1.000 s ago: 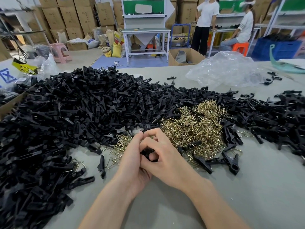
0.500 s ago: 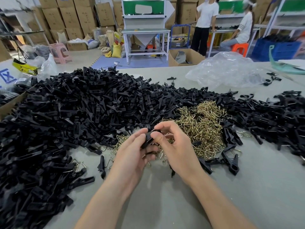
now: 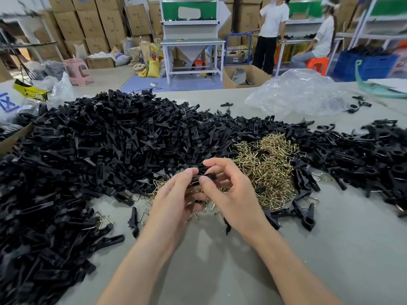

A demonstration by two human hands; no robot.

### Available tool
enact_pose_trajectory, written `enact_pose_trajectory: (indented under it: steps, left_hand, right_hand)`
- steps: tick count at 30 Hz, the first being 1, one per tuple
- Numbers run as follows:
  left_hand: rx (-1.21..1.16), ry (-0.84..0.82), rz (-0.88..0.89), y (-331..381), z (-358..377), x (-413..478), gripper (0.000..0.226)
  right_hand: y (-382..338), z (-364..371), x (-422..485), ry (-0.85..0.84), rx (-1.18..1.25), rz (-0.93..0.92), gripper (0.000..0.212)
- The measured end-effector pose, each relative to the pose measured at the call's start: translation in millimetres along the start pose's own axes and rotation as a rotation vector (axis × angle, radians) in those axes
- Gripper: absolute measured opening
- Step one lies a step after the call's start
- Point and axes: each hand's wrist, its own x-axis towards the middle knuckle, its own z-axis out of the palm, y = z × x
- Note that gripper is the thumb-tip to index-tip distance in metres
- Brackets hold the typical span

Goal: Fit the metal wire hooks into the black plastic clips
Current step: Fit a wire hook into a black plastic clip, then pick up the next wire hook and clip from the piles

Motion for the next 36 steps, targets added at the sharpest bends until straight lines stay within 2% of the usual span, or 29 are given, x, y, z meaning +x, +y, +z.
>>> enact_pose_trajectory:
  steps: [4,8,11,14,16,18,21,23,26,29,32,36]
  left_hand:
    - [-0.013,-0.027,0.025,-2.5,-2.4,0.3,0.035]
    - [0.082,0.014,0.029,-7.7,-6.7,3.0,0.039]
    - [0.137,0.012,0.042,-10.4,-8.0,4.4,0.035]
    - [0.19,0.017,0.066,-12.2,-5.8,4.2,0.035]
    - [0.23,0.004,0.086,-13.4,-3.9,0.9,0.036]
    - [0.261,0.003,0.123,-13.1,-1.9,-3.5,0.035]
    - [0.349,0.024,0.224,-11.4,1.7,-9.3,0.032]
    - [0.505,0.073,0.323,-12.4,1.3,-10.8,0.027]
    - [0.864,0.18,0.47,-14.5,-5.2,-8.8,0.021]
    - [1.255,0.394,0.592,-14.0,-15.1,-3.5,0.02]
    - [1.483,0.579,0.575,-15.6,-29.0,4.4,0.026]
    - [1.602,0.546,0.383,-13.4,-44.1,12.0,0.038]
  right_hand:
    - [-6.1,-6.7,-1.2,0.101,0.149,0.083,0.017]
    - [-8.0,-27.7,-1.5,0.308,0.414,0.264,0.011]
    - [-11.8,-73.9,12.0,0.525,0.644,0.352,0.026]
    - [-26.3,-143.4,34.7,0.735,0.925,0.279,0.035]
    - [-33.2,-175.8,44.3,0.792,1.063,0.232,0.05]
    - [-33.1,-183.2,43.3,0.74,1.097,0.273,0.059]
    - [-27.9,-153.5,30.0,0.538,1.008,0.3,0.044]
    - [-25.1,-117.8,21.7,0.437,0.873,0.3,0.033]
    - [-23.2,-55.9,14.9,0.279,0.526,0.307,0.023]
    - [-14.8,-6.7,9.8,0.124,0.113,0.164,0.026]
    - [-2.1,14.7,6.2,0.077,-0.132,0.023,0.03]
    - [8.1,15.3,3.9,0.07,-0.311,-0.062,0.032]
